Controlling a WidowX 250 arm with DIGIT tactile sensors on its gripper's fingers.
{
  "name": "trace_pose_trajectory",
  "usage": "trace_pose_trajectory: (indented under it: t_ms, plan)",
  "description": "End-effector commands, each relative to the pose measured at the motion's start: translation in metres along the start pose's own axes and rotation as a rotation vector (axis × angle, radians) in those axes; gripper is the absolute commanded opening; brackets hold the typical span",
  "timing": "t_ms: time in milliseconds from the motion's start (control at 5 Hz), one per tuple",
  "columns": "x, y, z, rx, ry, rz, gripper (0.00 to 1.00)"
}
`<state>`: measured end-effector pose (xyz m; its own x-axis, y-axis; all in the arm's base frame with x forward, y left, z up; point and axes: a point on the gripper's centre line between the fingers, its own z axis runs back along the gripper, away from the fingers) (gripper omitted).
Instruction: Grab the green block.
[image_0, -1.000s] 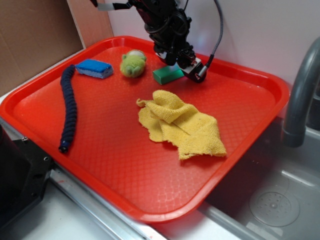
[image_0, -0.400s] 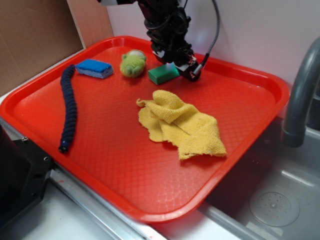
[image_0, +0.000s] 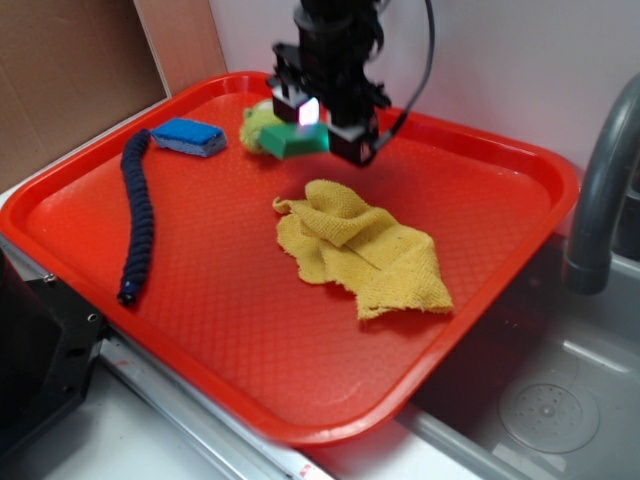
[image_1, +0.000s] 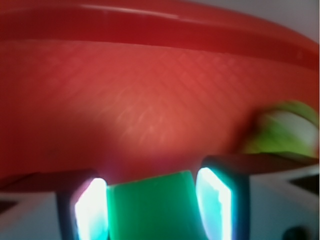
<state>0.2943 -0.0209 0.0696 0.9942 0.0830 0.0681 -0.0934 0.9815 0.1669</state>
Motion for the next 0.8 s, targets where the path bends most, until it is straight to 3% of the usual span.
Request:
trace_pose_trajectory:
  t_ms: [0,200,400,600]
  plan:
    - [-0.047,0.025,0.073,-0.124,0.021,0.022,0.0]
    - [-0.075,0.043,0.084,-0.15,-0.002,0.042,0.0]
    - [-0.095,0.049,0.091,-0.13,0.003,0.031,0.0]
    - [-0.097,0.046,0.085,-0.182,0.018,-0.033,0.0]
